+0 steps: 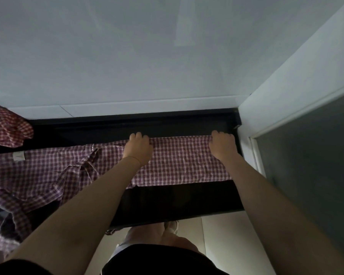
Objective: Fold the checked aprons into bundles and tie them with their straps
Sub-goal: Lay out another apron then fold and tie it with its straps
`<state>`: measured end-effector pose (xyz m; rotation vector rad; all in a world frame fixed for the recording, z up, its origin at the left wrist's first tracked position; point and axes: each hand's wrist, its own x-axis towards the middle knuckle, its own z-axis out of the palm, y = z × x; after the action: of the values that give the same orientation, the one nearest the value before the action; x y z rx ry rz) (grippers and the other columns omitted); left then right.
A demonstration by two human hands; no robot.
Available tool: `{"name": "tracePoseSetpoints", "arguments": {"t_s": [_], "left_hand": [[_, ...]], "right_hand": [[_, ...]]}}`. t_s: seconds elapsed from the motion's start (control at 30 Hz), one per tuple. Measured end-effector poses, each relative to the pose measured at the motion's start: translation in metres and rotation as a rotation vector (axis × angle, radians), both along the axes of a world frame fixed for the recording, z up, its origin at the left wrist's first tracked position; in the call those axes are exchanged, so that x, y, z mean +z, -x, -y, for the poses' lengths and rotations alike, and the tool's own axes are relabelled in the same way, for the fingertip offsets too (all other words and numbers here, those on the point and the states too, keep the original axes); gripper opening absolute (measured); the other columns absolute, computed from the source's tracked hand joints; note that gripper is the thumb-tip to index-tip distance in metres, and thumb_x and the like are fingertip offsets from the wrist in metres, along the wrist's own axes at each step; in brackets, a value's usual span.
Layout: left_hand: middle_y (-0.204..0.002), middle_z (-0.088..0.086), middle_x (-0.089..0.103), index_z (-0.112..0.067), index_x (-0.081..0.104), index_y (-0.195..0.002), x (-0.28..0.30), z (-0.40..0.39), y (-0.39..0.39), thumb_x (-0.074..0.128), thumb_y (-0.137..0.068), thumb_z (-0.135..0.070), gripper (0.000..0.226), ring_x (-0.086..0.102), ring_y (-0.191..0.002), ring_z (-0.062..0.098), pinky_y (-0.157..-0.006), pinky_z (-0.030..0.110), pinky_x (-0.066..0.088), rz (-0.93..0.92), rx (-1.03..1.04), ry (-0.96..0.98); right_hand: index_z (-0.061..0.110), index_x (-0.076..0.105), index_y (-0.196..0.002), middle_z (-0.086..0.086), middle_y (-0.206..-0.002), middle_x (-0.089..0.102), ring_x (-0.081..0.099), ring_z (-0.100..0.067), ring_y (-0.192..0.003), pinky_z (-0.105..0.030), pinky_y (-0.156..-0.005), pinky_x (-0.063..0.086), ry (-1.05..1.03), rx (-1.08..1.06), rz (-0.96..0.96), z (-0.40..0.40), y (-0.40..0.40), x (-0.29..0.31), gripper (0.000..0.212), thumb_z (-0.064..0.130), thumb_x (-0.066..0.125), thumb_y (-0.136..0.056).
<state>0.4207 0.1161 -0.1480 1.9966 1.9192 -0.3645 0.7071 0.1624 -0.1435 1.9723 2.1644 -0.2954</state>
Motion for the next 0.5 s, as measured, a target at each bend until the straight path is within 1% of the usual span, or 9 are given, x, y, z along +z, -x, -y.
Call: {"name": "tracePoseSetpoints", "arguments": {"t_s": [0.07, 0.13, 0.2, 0.27, 0.33, 0.37, 0.43, 0.47, 0.5], "left_hand": [[-0.108, 0.008, 0.053, -0.018, 0.055, -0.083, -0.003, 0.001, 0.0, 0.043, -0.098, -0.021, 0.02, 0.045, -0.1, 0.028, -0.089, 0.034, 0.044, -0.031, -0.006, -0.018], [-0.107, 0.008, 0.052, -0.015, 0.062, -0.092, -0.007, 0.0, 0.0, 0.044, -0.097, -0.02, 0.019, 0.045, -0.098, 0.027, -0.086, 0.033, 0.043, -0.11, -0.052, -0.033], [-0.106, 0.009, 0.051, -0.011, 0.062, -0.1, -0.011, 0.0, -0.001, 0.046, -0.097, -0.018, 0.018, 0.045, -0.096, 0.026, -0.083, 0.032, 0.045, -0.154, -0.083, -0.057], [-0.109, 0.011, 0.052, -0.007, 0.056, -0.11, -0.009, 0.0, -0.004, 0.047, -0.097, -0.019, 0.02, 0.048, -0.099, 0.025, -0.08, 0.032, 0.049, -0.097, 0.007, -0.105], [-0.113, 0.014, 0.054, -0.007, 0.051, -0.117, -0.008, 0.0, -0.005, 0.046, -0.097, -0.018, 0.023, 0.05, -0.103, 0.027, -0.081, 0.037, 0.049, -0.02, 0.131, -0.173], [-0.115, 0.015, 0.054, -0.007, 0.049, -0.12, -0.008, 0.002, -0.007, 0.046, -0.096, -0.016, 0.026, 0.051, -0.105, 0.029, -0.085, 0.04, 0.048, -0.007, 0.155, -0.226], [-0.114, 0.015, 0.056, -0.007, 0.052, -0.12, -0.009, 0.011, -0.015, 0.05, -0.089, -0.009, 0.031, 0.053, -0.104, 0.032, -0.089, 0.047, 0.045, -0.003, 0.122, -0.384], [-0.113, 0.015, 0.057, -0.008, 0.055, -0.116, -0.012, 0.02, -0.021, 0.053, -0.086, -0.008, 0.03, 0.054, -0.103, 0.033, -0.09, 0.048, 0.044, 0.036, 0.084, -0.468], [-0.114, 0.014, 0.059, -0.008, 0.057, -0.114, -0.015, 0.028, -0.029, 0.054, -0.086, -0.011, 0.028, 0.055, -0.105, 0.033, -0.092, 0.05, 0.043, 0.089, 0.033, -0.526]], "right_hand": [[0.008, 0.059, -0.103, -0.013, -0.099, 0.066, 0.061, -0.029, -0.089, -0.038, -0.085, 0.041, -0.029, 0.044, 0.031, -0.001, -0.001, -0.003, 0.017, 0.018, 0.046, -0.098], [0.008, 0.06, -0.104, -0.013, -0.099, 0.066, 0.061, -0.03, -0.091, -0.039, -0.087, 0.041, -0.062, 0.072, 0.059, -0.004, -0.002, -0.006, 0.016, 0.018, 0.049, -0.098], [0.007, 0.06, -0.103, -0.015, -0.099, 0.067, 0.062, -0.032, -0.09, -0.042, -0.088, 0.042, -0.1, 0.077, 0.058, -0.005, -0.003, -0.012, 0.016, 0.019, 0.05, -0.097], [0.008, 0.059, -0.105, -0.016, -0.101, 0.066, 0.061, -0.033, -0.092, -0.044, -0.089, 0.043, -0.13, 0.06, 0.047, -0.006, -0.004, -0.017, 0.016, 0.019, 0.052, -0.097], [0.011, 0.056, -0.112, -0.016, -0.111, 0.063, 0.057, -0.034, -0.104, -0.048, -0.099, 0.04, -0.154, 0.01, 0.075, -0.005, -0.002, -0.019, 0.019, 0.019, 0.055, -0.095], [0.011, 0.053, -0.117, -0.018, -0.117, 0.059, 0.054, -0.035, -0.112, -0.052, -0.104, 0.037, -0.178, -0.023, 0.103, -0.003, 0.001, -0.02, 0.026, 0.016, 0.058, -0.092], [0.008, 0.051, -0.124, -0.021, -0.126, 0.054, 0.049, -0.038, -0.121, -0.055, -0.105, 0.037, -0.312, -0.064, 0.094, 0.005, 0.014, -0.015, 0.035, 0.012, 0.058, -0.09], [0.006, 0.051, -0.125, -0.02, -0.127, 0.054, 0.05, -0.036, -0.121, -0.053, -0.103, 0.039, -0.406, -0.049, 0.03, 0.012, 0.024, -0.014, 0.033, 0.012, 0.055, -0.092], [0.006, 0.053, -0.124, -0.018, -0.127, 0.055, 0.052, -0.034, -0.12, -0.049, -0.102, 0.041, -0.479, -0.004, -0.073, 0.021, 0.037, -0.013, 0.03, 0.013, 0.051, -0.095]]}}
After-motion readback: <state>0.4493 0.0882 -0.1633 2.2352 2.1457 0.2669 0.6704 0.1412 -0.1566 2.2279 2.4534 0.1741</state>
